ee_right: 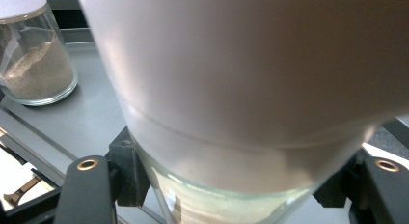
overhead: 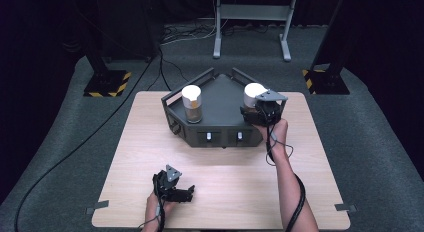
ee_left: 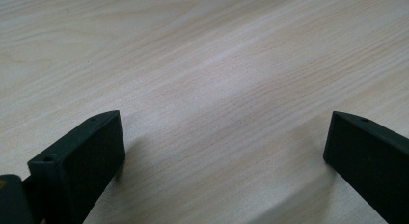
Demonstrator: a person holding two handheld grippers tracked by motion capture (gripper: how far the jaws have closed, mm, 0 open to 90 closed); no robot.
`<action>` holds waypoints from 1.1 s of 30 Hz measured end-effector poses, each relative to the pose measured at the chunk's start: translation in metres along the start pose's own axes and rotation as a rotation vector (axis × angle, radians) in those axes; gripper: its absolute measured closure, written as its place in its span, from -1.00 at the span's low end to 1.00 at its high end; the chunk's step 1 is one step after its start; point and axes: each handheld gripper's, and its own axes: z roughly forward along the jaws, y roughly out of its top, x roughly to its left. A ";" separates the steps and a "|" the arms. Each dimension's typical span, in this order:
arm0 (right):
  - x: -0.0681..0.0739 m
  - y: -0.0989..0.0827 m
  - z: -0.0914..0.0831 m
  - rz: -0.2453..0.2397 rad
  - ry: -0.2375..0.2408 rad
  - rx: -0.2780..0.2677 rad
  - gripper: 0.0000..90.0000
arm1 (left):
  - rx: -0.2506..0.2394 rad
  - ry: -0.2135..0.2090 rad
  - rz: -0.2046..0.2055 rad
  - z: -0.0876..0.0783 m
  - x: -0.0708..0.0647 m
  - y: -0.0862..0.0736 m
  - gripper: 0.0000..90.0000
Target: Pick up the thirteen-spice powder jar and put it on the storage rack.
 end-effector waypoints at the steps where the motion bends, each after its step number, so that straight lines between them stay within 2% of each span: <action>1: 0.000 0.000 0.001 0.001 0.000 0.002 -0.32 | 0.000 0.000 0.000 0.000 0.000 0.000 -0.99; 17: -0.004 0.001 0.017 0.022 0.002 0.029 -0.32 | 0.000 0.000 0.000 0.000 0.000 0.000 -0.99; 33: -0.008 0.000 0.026 0.038 -0.001 0.054 -0.32 | 0.000 0.000 0.001 0.000 0.000 0.000 -0.99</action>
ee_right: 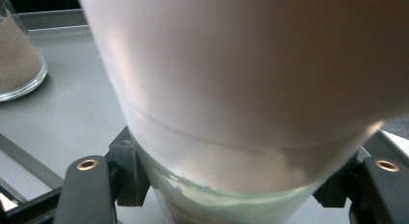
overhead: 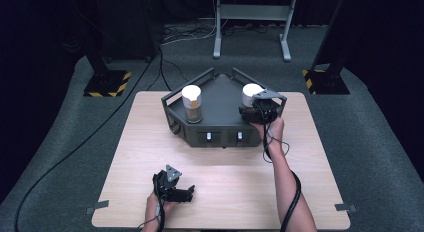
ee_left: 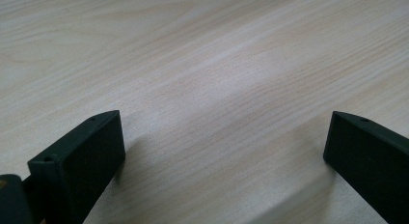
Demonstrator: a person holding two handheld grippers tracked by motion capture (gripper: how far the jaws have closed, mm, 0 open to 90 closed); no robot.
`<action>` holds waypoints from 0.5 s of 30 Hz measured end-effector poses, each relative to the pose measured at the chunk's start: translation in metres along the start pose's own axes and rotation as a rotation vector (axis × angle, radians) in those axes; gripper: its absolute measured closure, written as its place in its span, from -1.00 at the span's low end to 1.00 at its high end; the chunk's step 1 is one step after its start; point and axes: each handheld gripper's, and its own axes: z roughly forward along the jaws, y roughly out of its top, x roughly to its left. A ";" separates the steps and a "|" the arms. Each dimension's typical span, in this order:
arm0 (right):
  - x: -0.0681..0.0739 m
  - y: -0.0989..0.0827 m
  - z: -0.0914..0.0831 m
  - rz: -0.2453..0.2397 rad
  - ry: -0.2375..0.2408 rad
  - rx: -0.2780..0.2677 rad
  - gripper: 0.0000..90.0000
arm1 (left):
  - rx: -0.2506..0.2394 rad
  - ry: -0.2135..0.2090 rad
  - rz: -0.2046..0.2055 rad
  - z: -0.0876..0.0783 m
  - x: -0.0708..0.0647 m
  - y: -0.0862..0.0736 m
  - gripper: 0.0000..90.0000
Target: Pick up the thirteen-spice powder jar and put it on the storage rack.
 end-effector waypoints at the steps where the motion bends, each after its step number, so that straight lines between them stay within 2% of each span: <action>1: 0.000 0.000 0.000 0.001 0.000 0.001 -0.32 | 0.000 0.000 0.000 0.000 0.000 0.000 -0.99; 15: -0.003 -0.005 0.004 0.023 0.002 -0.010 -0.32 | 0.000 0.000 0.000 0.000 0.000 0.000 -0.99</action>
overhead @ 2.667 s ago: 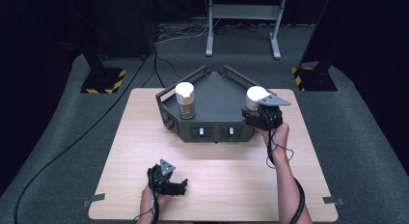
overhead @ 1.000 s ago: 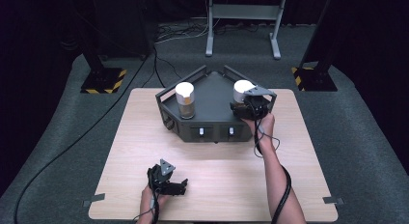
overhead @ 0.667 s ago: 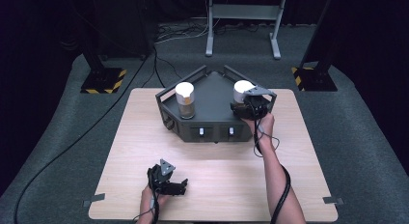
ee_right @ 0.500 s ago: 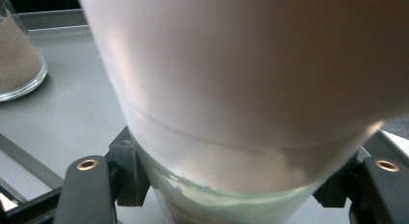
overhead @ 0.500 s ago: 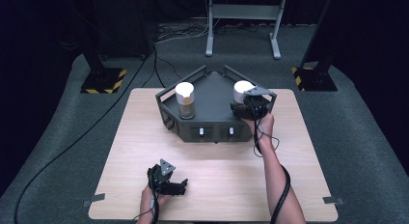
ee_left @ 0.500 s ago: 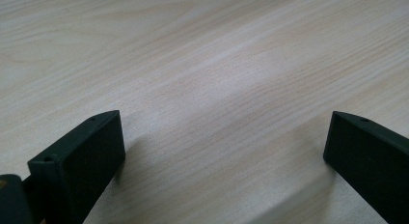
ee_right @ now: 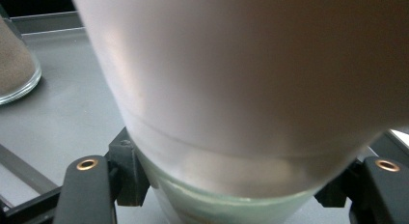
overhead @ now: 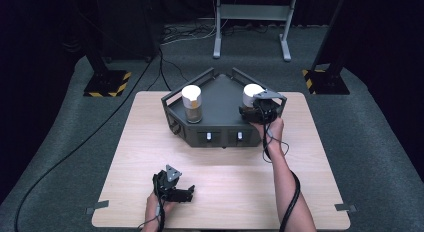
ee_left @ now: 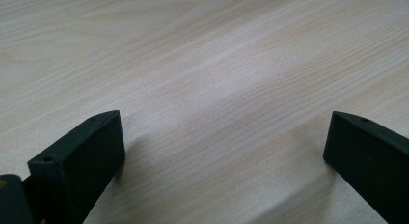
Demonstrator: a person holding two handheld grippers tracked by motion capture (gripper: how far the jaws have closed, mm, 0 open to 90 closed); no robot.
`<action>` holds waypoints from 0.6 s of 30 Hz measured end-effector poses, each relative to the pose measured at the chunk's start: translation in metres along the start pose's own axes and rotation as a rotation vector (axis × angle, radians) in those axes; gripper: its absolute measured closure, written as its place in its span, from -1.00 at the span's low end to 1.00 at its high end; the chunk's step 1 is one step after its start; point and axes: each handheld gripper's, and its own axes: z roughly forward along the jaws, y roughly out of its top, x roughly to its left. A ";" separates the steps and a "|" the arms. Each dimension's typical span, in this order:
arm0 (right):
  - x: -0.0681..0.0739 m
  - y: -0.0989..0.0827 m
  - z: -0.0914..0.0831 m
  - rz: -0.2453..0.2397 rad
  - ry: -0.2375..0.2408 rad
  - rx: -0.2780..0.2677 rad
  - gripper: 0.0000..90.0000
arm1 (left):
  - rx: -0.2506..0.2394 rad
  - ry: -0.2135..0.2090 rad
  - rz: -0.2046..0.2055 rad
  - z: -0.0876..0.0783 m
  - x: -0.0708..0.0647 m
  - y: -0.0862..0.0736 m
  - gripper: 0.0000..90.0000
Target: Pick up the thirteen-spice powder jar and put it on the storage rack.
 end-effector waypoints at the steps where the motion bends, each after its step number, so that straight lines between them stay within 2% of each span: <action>1: 0.000 0.000 0.000 0.000 0.000 0.000 -0.32 | 0.000 0.000 0.001 0.000 0.000 0.000 -0.99; 18: -0.002 -0.003 0.003 0.010 -0.003 -0.015 -0.32 | 0.000 0.000 0.000 0.000 0.000 0.000 -0.99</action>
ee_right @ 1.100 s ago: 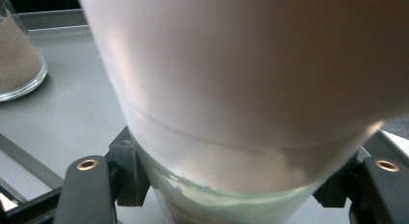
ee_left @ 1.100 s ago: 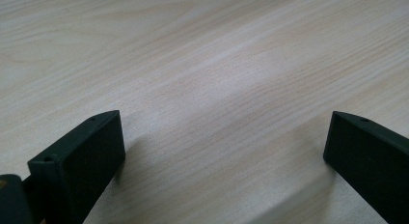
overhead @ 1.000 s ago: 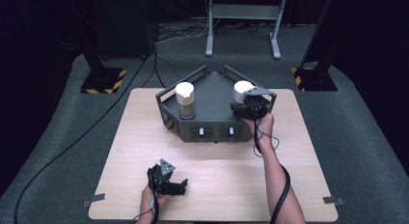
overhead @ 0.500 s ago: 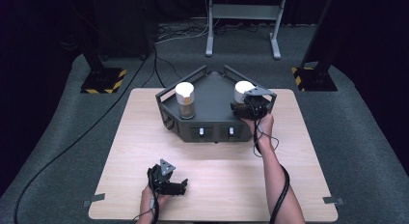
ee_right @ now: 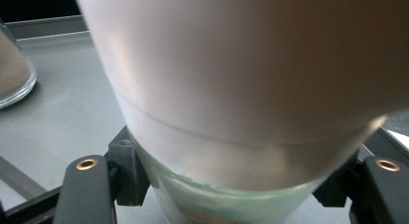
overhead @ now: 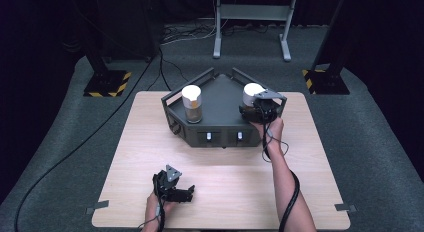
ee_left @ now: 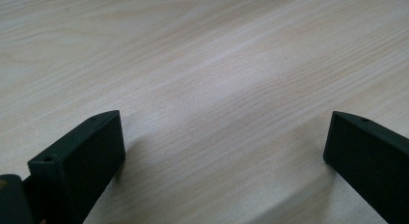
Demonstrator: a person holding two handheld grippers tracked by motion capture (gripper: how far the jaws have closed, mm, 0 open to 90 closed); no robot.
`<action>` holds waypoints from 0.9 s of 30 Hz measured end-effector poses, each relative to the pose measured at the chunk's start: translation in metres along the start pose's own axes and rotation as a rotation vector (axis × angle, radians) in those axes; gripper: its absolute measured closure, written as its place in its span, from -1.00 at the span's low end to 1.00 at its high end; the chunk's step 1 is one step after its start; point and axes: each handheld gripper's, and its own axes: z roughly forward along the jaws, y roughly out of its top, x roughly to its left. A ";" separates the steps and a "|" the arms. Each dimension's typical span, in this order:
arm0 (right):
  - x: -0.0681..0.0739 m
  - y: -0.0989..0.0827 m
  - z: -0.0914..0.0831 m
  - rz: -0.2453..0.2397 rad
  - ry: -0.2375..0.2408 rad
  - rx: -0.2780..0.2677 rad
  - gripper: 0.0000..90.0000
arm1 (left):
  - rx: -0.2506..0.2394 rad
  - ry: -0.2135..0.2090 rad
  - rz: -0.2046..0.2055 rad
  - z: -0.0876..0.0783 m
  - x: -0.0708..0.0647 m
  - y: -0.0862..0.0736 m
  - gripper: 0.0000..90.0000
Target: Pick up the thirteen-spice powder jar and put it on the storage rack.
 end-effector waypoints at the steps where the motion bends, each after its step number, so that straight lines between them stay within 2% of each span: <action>1: 0.000 0.000 0.000 0.001 0.000 0.000 -0.32 | 0.000 0.000 0.000 0.000 0.000 0.000 -0.99; 12: -0.002 0.003 0.000 -0.001 0.008 0.011 -0.34 | 0.000 0.000 0.000 0.000 0.000 0.000 -0.99; 14: -0.003 0.002 -0.002 0.021 0.010 0.005 -0.58 | 0.000 0.000 0.000 0.000 0.000 0.000 -0.99; 17: -0.002 0.002 -0.006 0.029 -0.002 0.002 -0.81 | 0.000 0.000 0.000 0.000 0.000 0.000 -0.99; 23: -0.006 0.001 -0.020 0.044 0.012 -0.003 -0.98 | 0.000 0.000 0.000 0.000 0.000 0.000 -0.99; 27: -0.007 -0.002 -0.029 0.039 0.018 0.000 -1.00 | 0.000 0.000 0.000 0.000 0.000 0.000 -0.99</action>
